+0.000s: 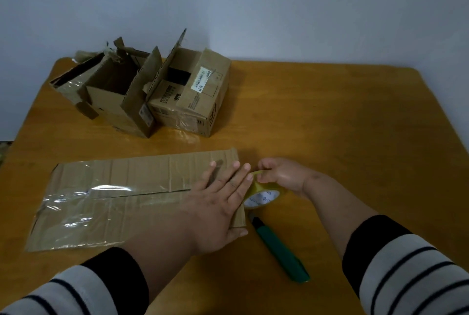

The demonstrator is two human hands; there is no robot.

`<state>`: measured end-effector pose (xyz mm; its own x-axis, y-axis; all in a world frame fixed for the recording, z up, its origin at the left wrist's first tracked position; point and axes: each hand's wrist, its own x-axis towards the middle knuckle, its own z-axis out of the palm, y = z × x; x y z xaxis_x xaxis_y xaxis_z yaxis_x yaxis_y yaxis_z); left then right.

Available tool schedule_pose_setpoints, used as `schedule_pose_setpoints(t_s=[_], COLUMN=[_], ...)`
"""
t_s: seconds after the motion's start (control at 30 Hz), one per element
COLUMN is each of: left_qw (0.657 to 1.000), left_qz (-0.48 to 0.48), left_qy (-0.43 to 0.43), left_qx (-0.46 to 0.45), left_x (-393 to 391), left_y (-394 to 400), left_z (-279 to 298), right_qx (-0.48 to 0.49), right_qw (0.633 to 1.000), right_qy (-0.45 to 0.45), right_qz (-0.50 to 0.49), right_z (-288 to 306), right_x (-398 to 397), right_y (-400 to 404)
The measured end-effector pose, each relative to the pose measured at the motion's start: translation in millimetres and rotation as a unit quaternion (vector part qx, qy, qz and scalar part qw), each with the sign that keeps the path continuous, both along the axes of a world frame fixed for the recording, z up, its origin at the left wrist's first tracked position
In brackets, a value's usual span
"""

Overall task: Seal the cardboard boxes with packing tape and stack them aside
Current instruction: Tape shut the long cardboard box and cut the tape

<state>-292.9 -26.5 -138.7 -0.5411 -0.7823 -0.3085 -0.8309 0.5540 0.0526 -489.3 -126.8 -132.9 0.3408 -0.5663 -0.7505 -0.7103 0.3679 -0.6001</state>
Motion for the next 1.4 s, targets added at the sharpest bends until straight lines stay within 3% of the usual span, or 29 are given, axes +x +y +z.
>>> schedule_pose_setpoints(t_s=[0.07, 0.13, 0.23, 0.33, 0.43, 0.5, 0.63, 0.83, 1.0, 1.23, 1.4], left_qw=[1.000, 0.999, 0.998, 0.996, 0.992, 0.991, 0.991, 0.987, 0.975, 0.961, 0.966], left_qz=[0.012, 0.023, 0.038, 0.067, 0.117, 0.124, 0.123, 0.152, 0.219, 0.276, 0.253], left_qy=[0.015, 0.022, 0.039, 0.047, 0.027, 0.006, -0.015, -0.007, -0.010, -0.010, -0.004], left_qx=[0.003, 0.014, -0.009, -0.047, -0.044, -0.039, -0.057, -0.042, -0.047, -0.024, -0.047], left_x=[-3, 1, 25, 74, 121, 133, 133, 133, 168, 209, 180], left_y=[5, 10, 24, 51, 77, 83, 80, 89, 101, 116, 110], left_z=[0, 2, 9, 13, 10, 6, 5, 1, -2, 3, 2], right_qx=[-0.059, -0.208, -0.469, -0.578, -0.505, -0.463, -0.465, -0.447, -0.455, -0.437, -0.450], right_qw=[0.998, 0.975, 0.879, 0.798, 0.782, 0.778, 0.764, 0.779, 0.761, 0.784, 0.774], right_qy=[0.016, 0.072, 0.080, 0.007, 0.026, 0.079, 0.149, 0.136, 0.149, 0.187, 0.125], right_qz=[0.024, 0.044, 0.028, 0.173, 0.363, 0.416, 0.422, 0.418, 0.437, 0.400, 0.428], right_z=[3, 6, 18, 18, 7, 3, 7, 2, 1, 1, 0], right_x=[4, 16, 41, 59, 72, 81, 94, 124, 112, 101, 158], right_y=[2, 4, 24, 60, 86, 92, 102, 122, 114, 118, 140])
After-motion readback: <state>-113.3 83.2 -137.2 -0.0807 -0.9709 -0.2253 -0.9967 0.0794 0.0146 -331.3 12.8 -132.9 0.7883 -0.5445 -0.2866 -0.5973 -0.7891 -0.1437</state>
